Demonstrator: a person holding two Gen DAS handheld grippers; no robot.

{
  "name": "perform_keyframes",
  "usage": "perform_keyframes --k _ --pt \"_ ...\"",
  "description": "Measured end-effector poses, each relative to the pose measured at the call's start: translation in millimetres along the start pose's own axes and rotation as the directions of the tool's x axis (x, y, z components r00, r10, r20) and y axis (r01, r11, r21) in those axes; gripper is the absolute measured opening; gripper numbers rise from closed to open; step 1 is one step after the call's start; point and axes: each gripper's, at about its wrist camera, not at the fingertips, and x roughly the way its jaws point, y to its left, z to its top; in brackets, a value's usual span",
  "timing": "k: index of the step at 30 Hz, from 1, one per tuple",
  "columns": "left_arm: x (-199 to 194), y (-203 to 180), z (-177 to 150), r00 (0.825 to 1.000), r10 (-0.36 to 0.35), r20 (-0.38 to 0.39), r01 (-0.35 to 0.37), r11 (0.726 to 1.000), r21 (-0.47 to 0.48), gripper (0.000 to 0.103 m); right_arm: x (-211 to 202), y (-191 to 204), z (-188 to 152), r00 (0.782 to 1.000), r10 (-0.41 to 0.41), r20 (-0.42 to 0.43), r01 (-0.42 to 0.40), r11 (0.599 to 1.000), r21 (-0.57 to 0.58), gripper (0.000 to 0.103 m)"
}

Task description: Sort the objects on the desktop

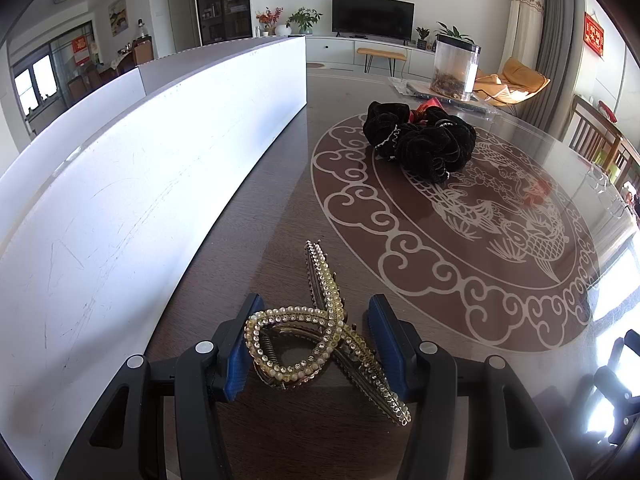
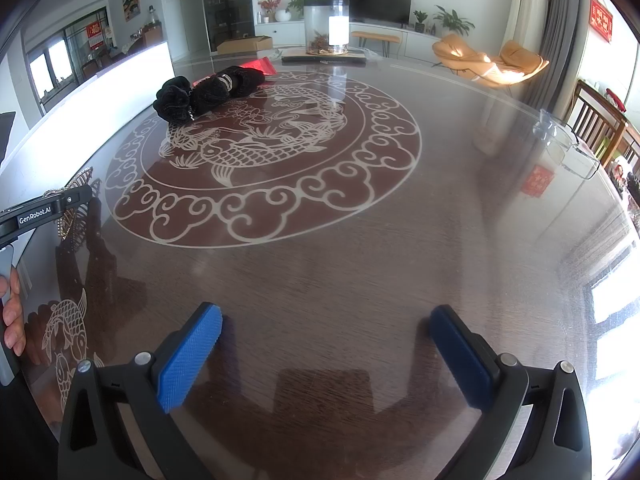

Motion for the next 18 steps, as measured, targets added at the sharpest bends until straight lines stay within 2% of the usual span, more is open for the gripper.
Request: perform_keyframes --k 14,16,18 --pt "-0.7 0.5 -0.5 1.0 -0.003 0.0 0.003 1.0 -0.002 0.054 -1.8 0.2 0.1 1.0 -0.003 0.008 0.003 1.0 0.0 0.103" --pt "0.1 0.0 0.0 1.0 -0.001 0.0 0.001 1.0 -0.001 0.054 -8.3 -1.6 7.3 0.996 0.056 0.066 -0.058 0.998 0.027 0.103" --pt "0.2 0.1 0.2 1.0 0.0 0.0 0.0 1.0 0.0 0.054 -5.3 1.0 32.3 0.986 0.142 0.089 -0.147 0.987 0.058 0.103"
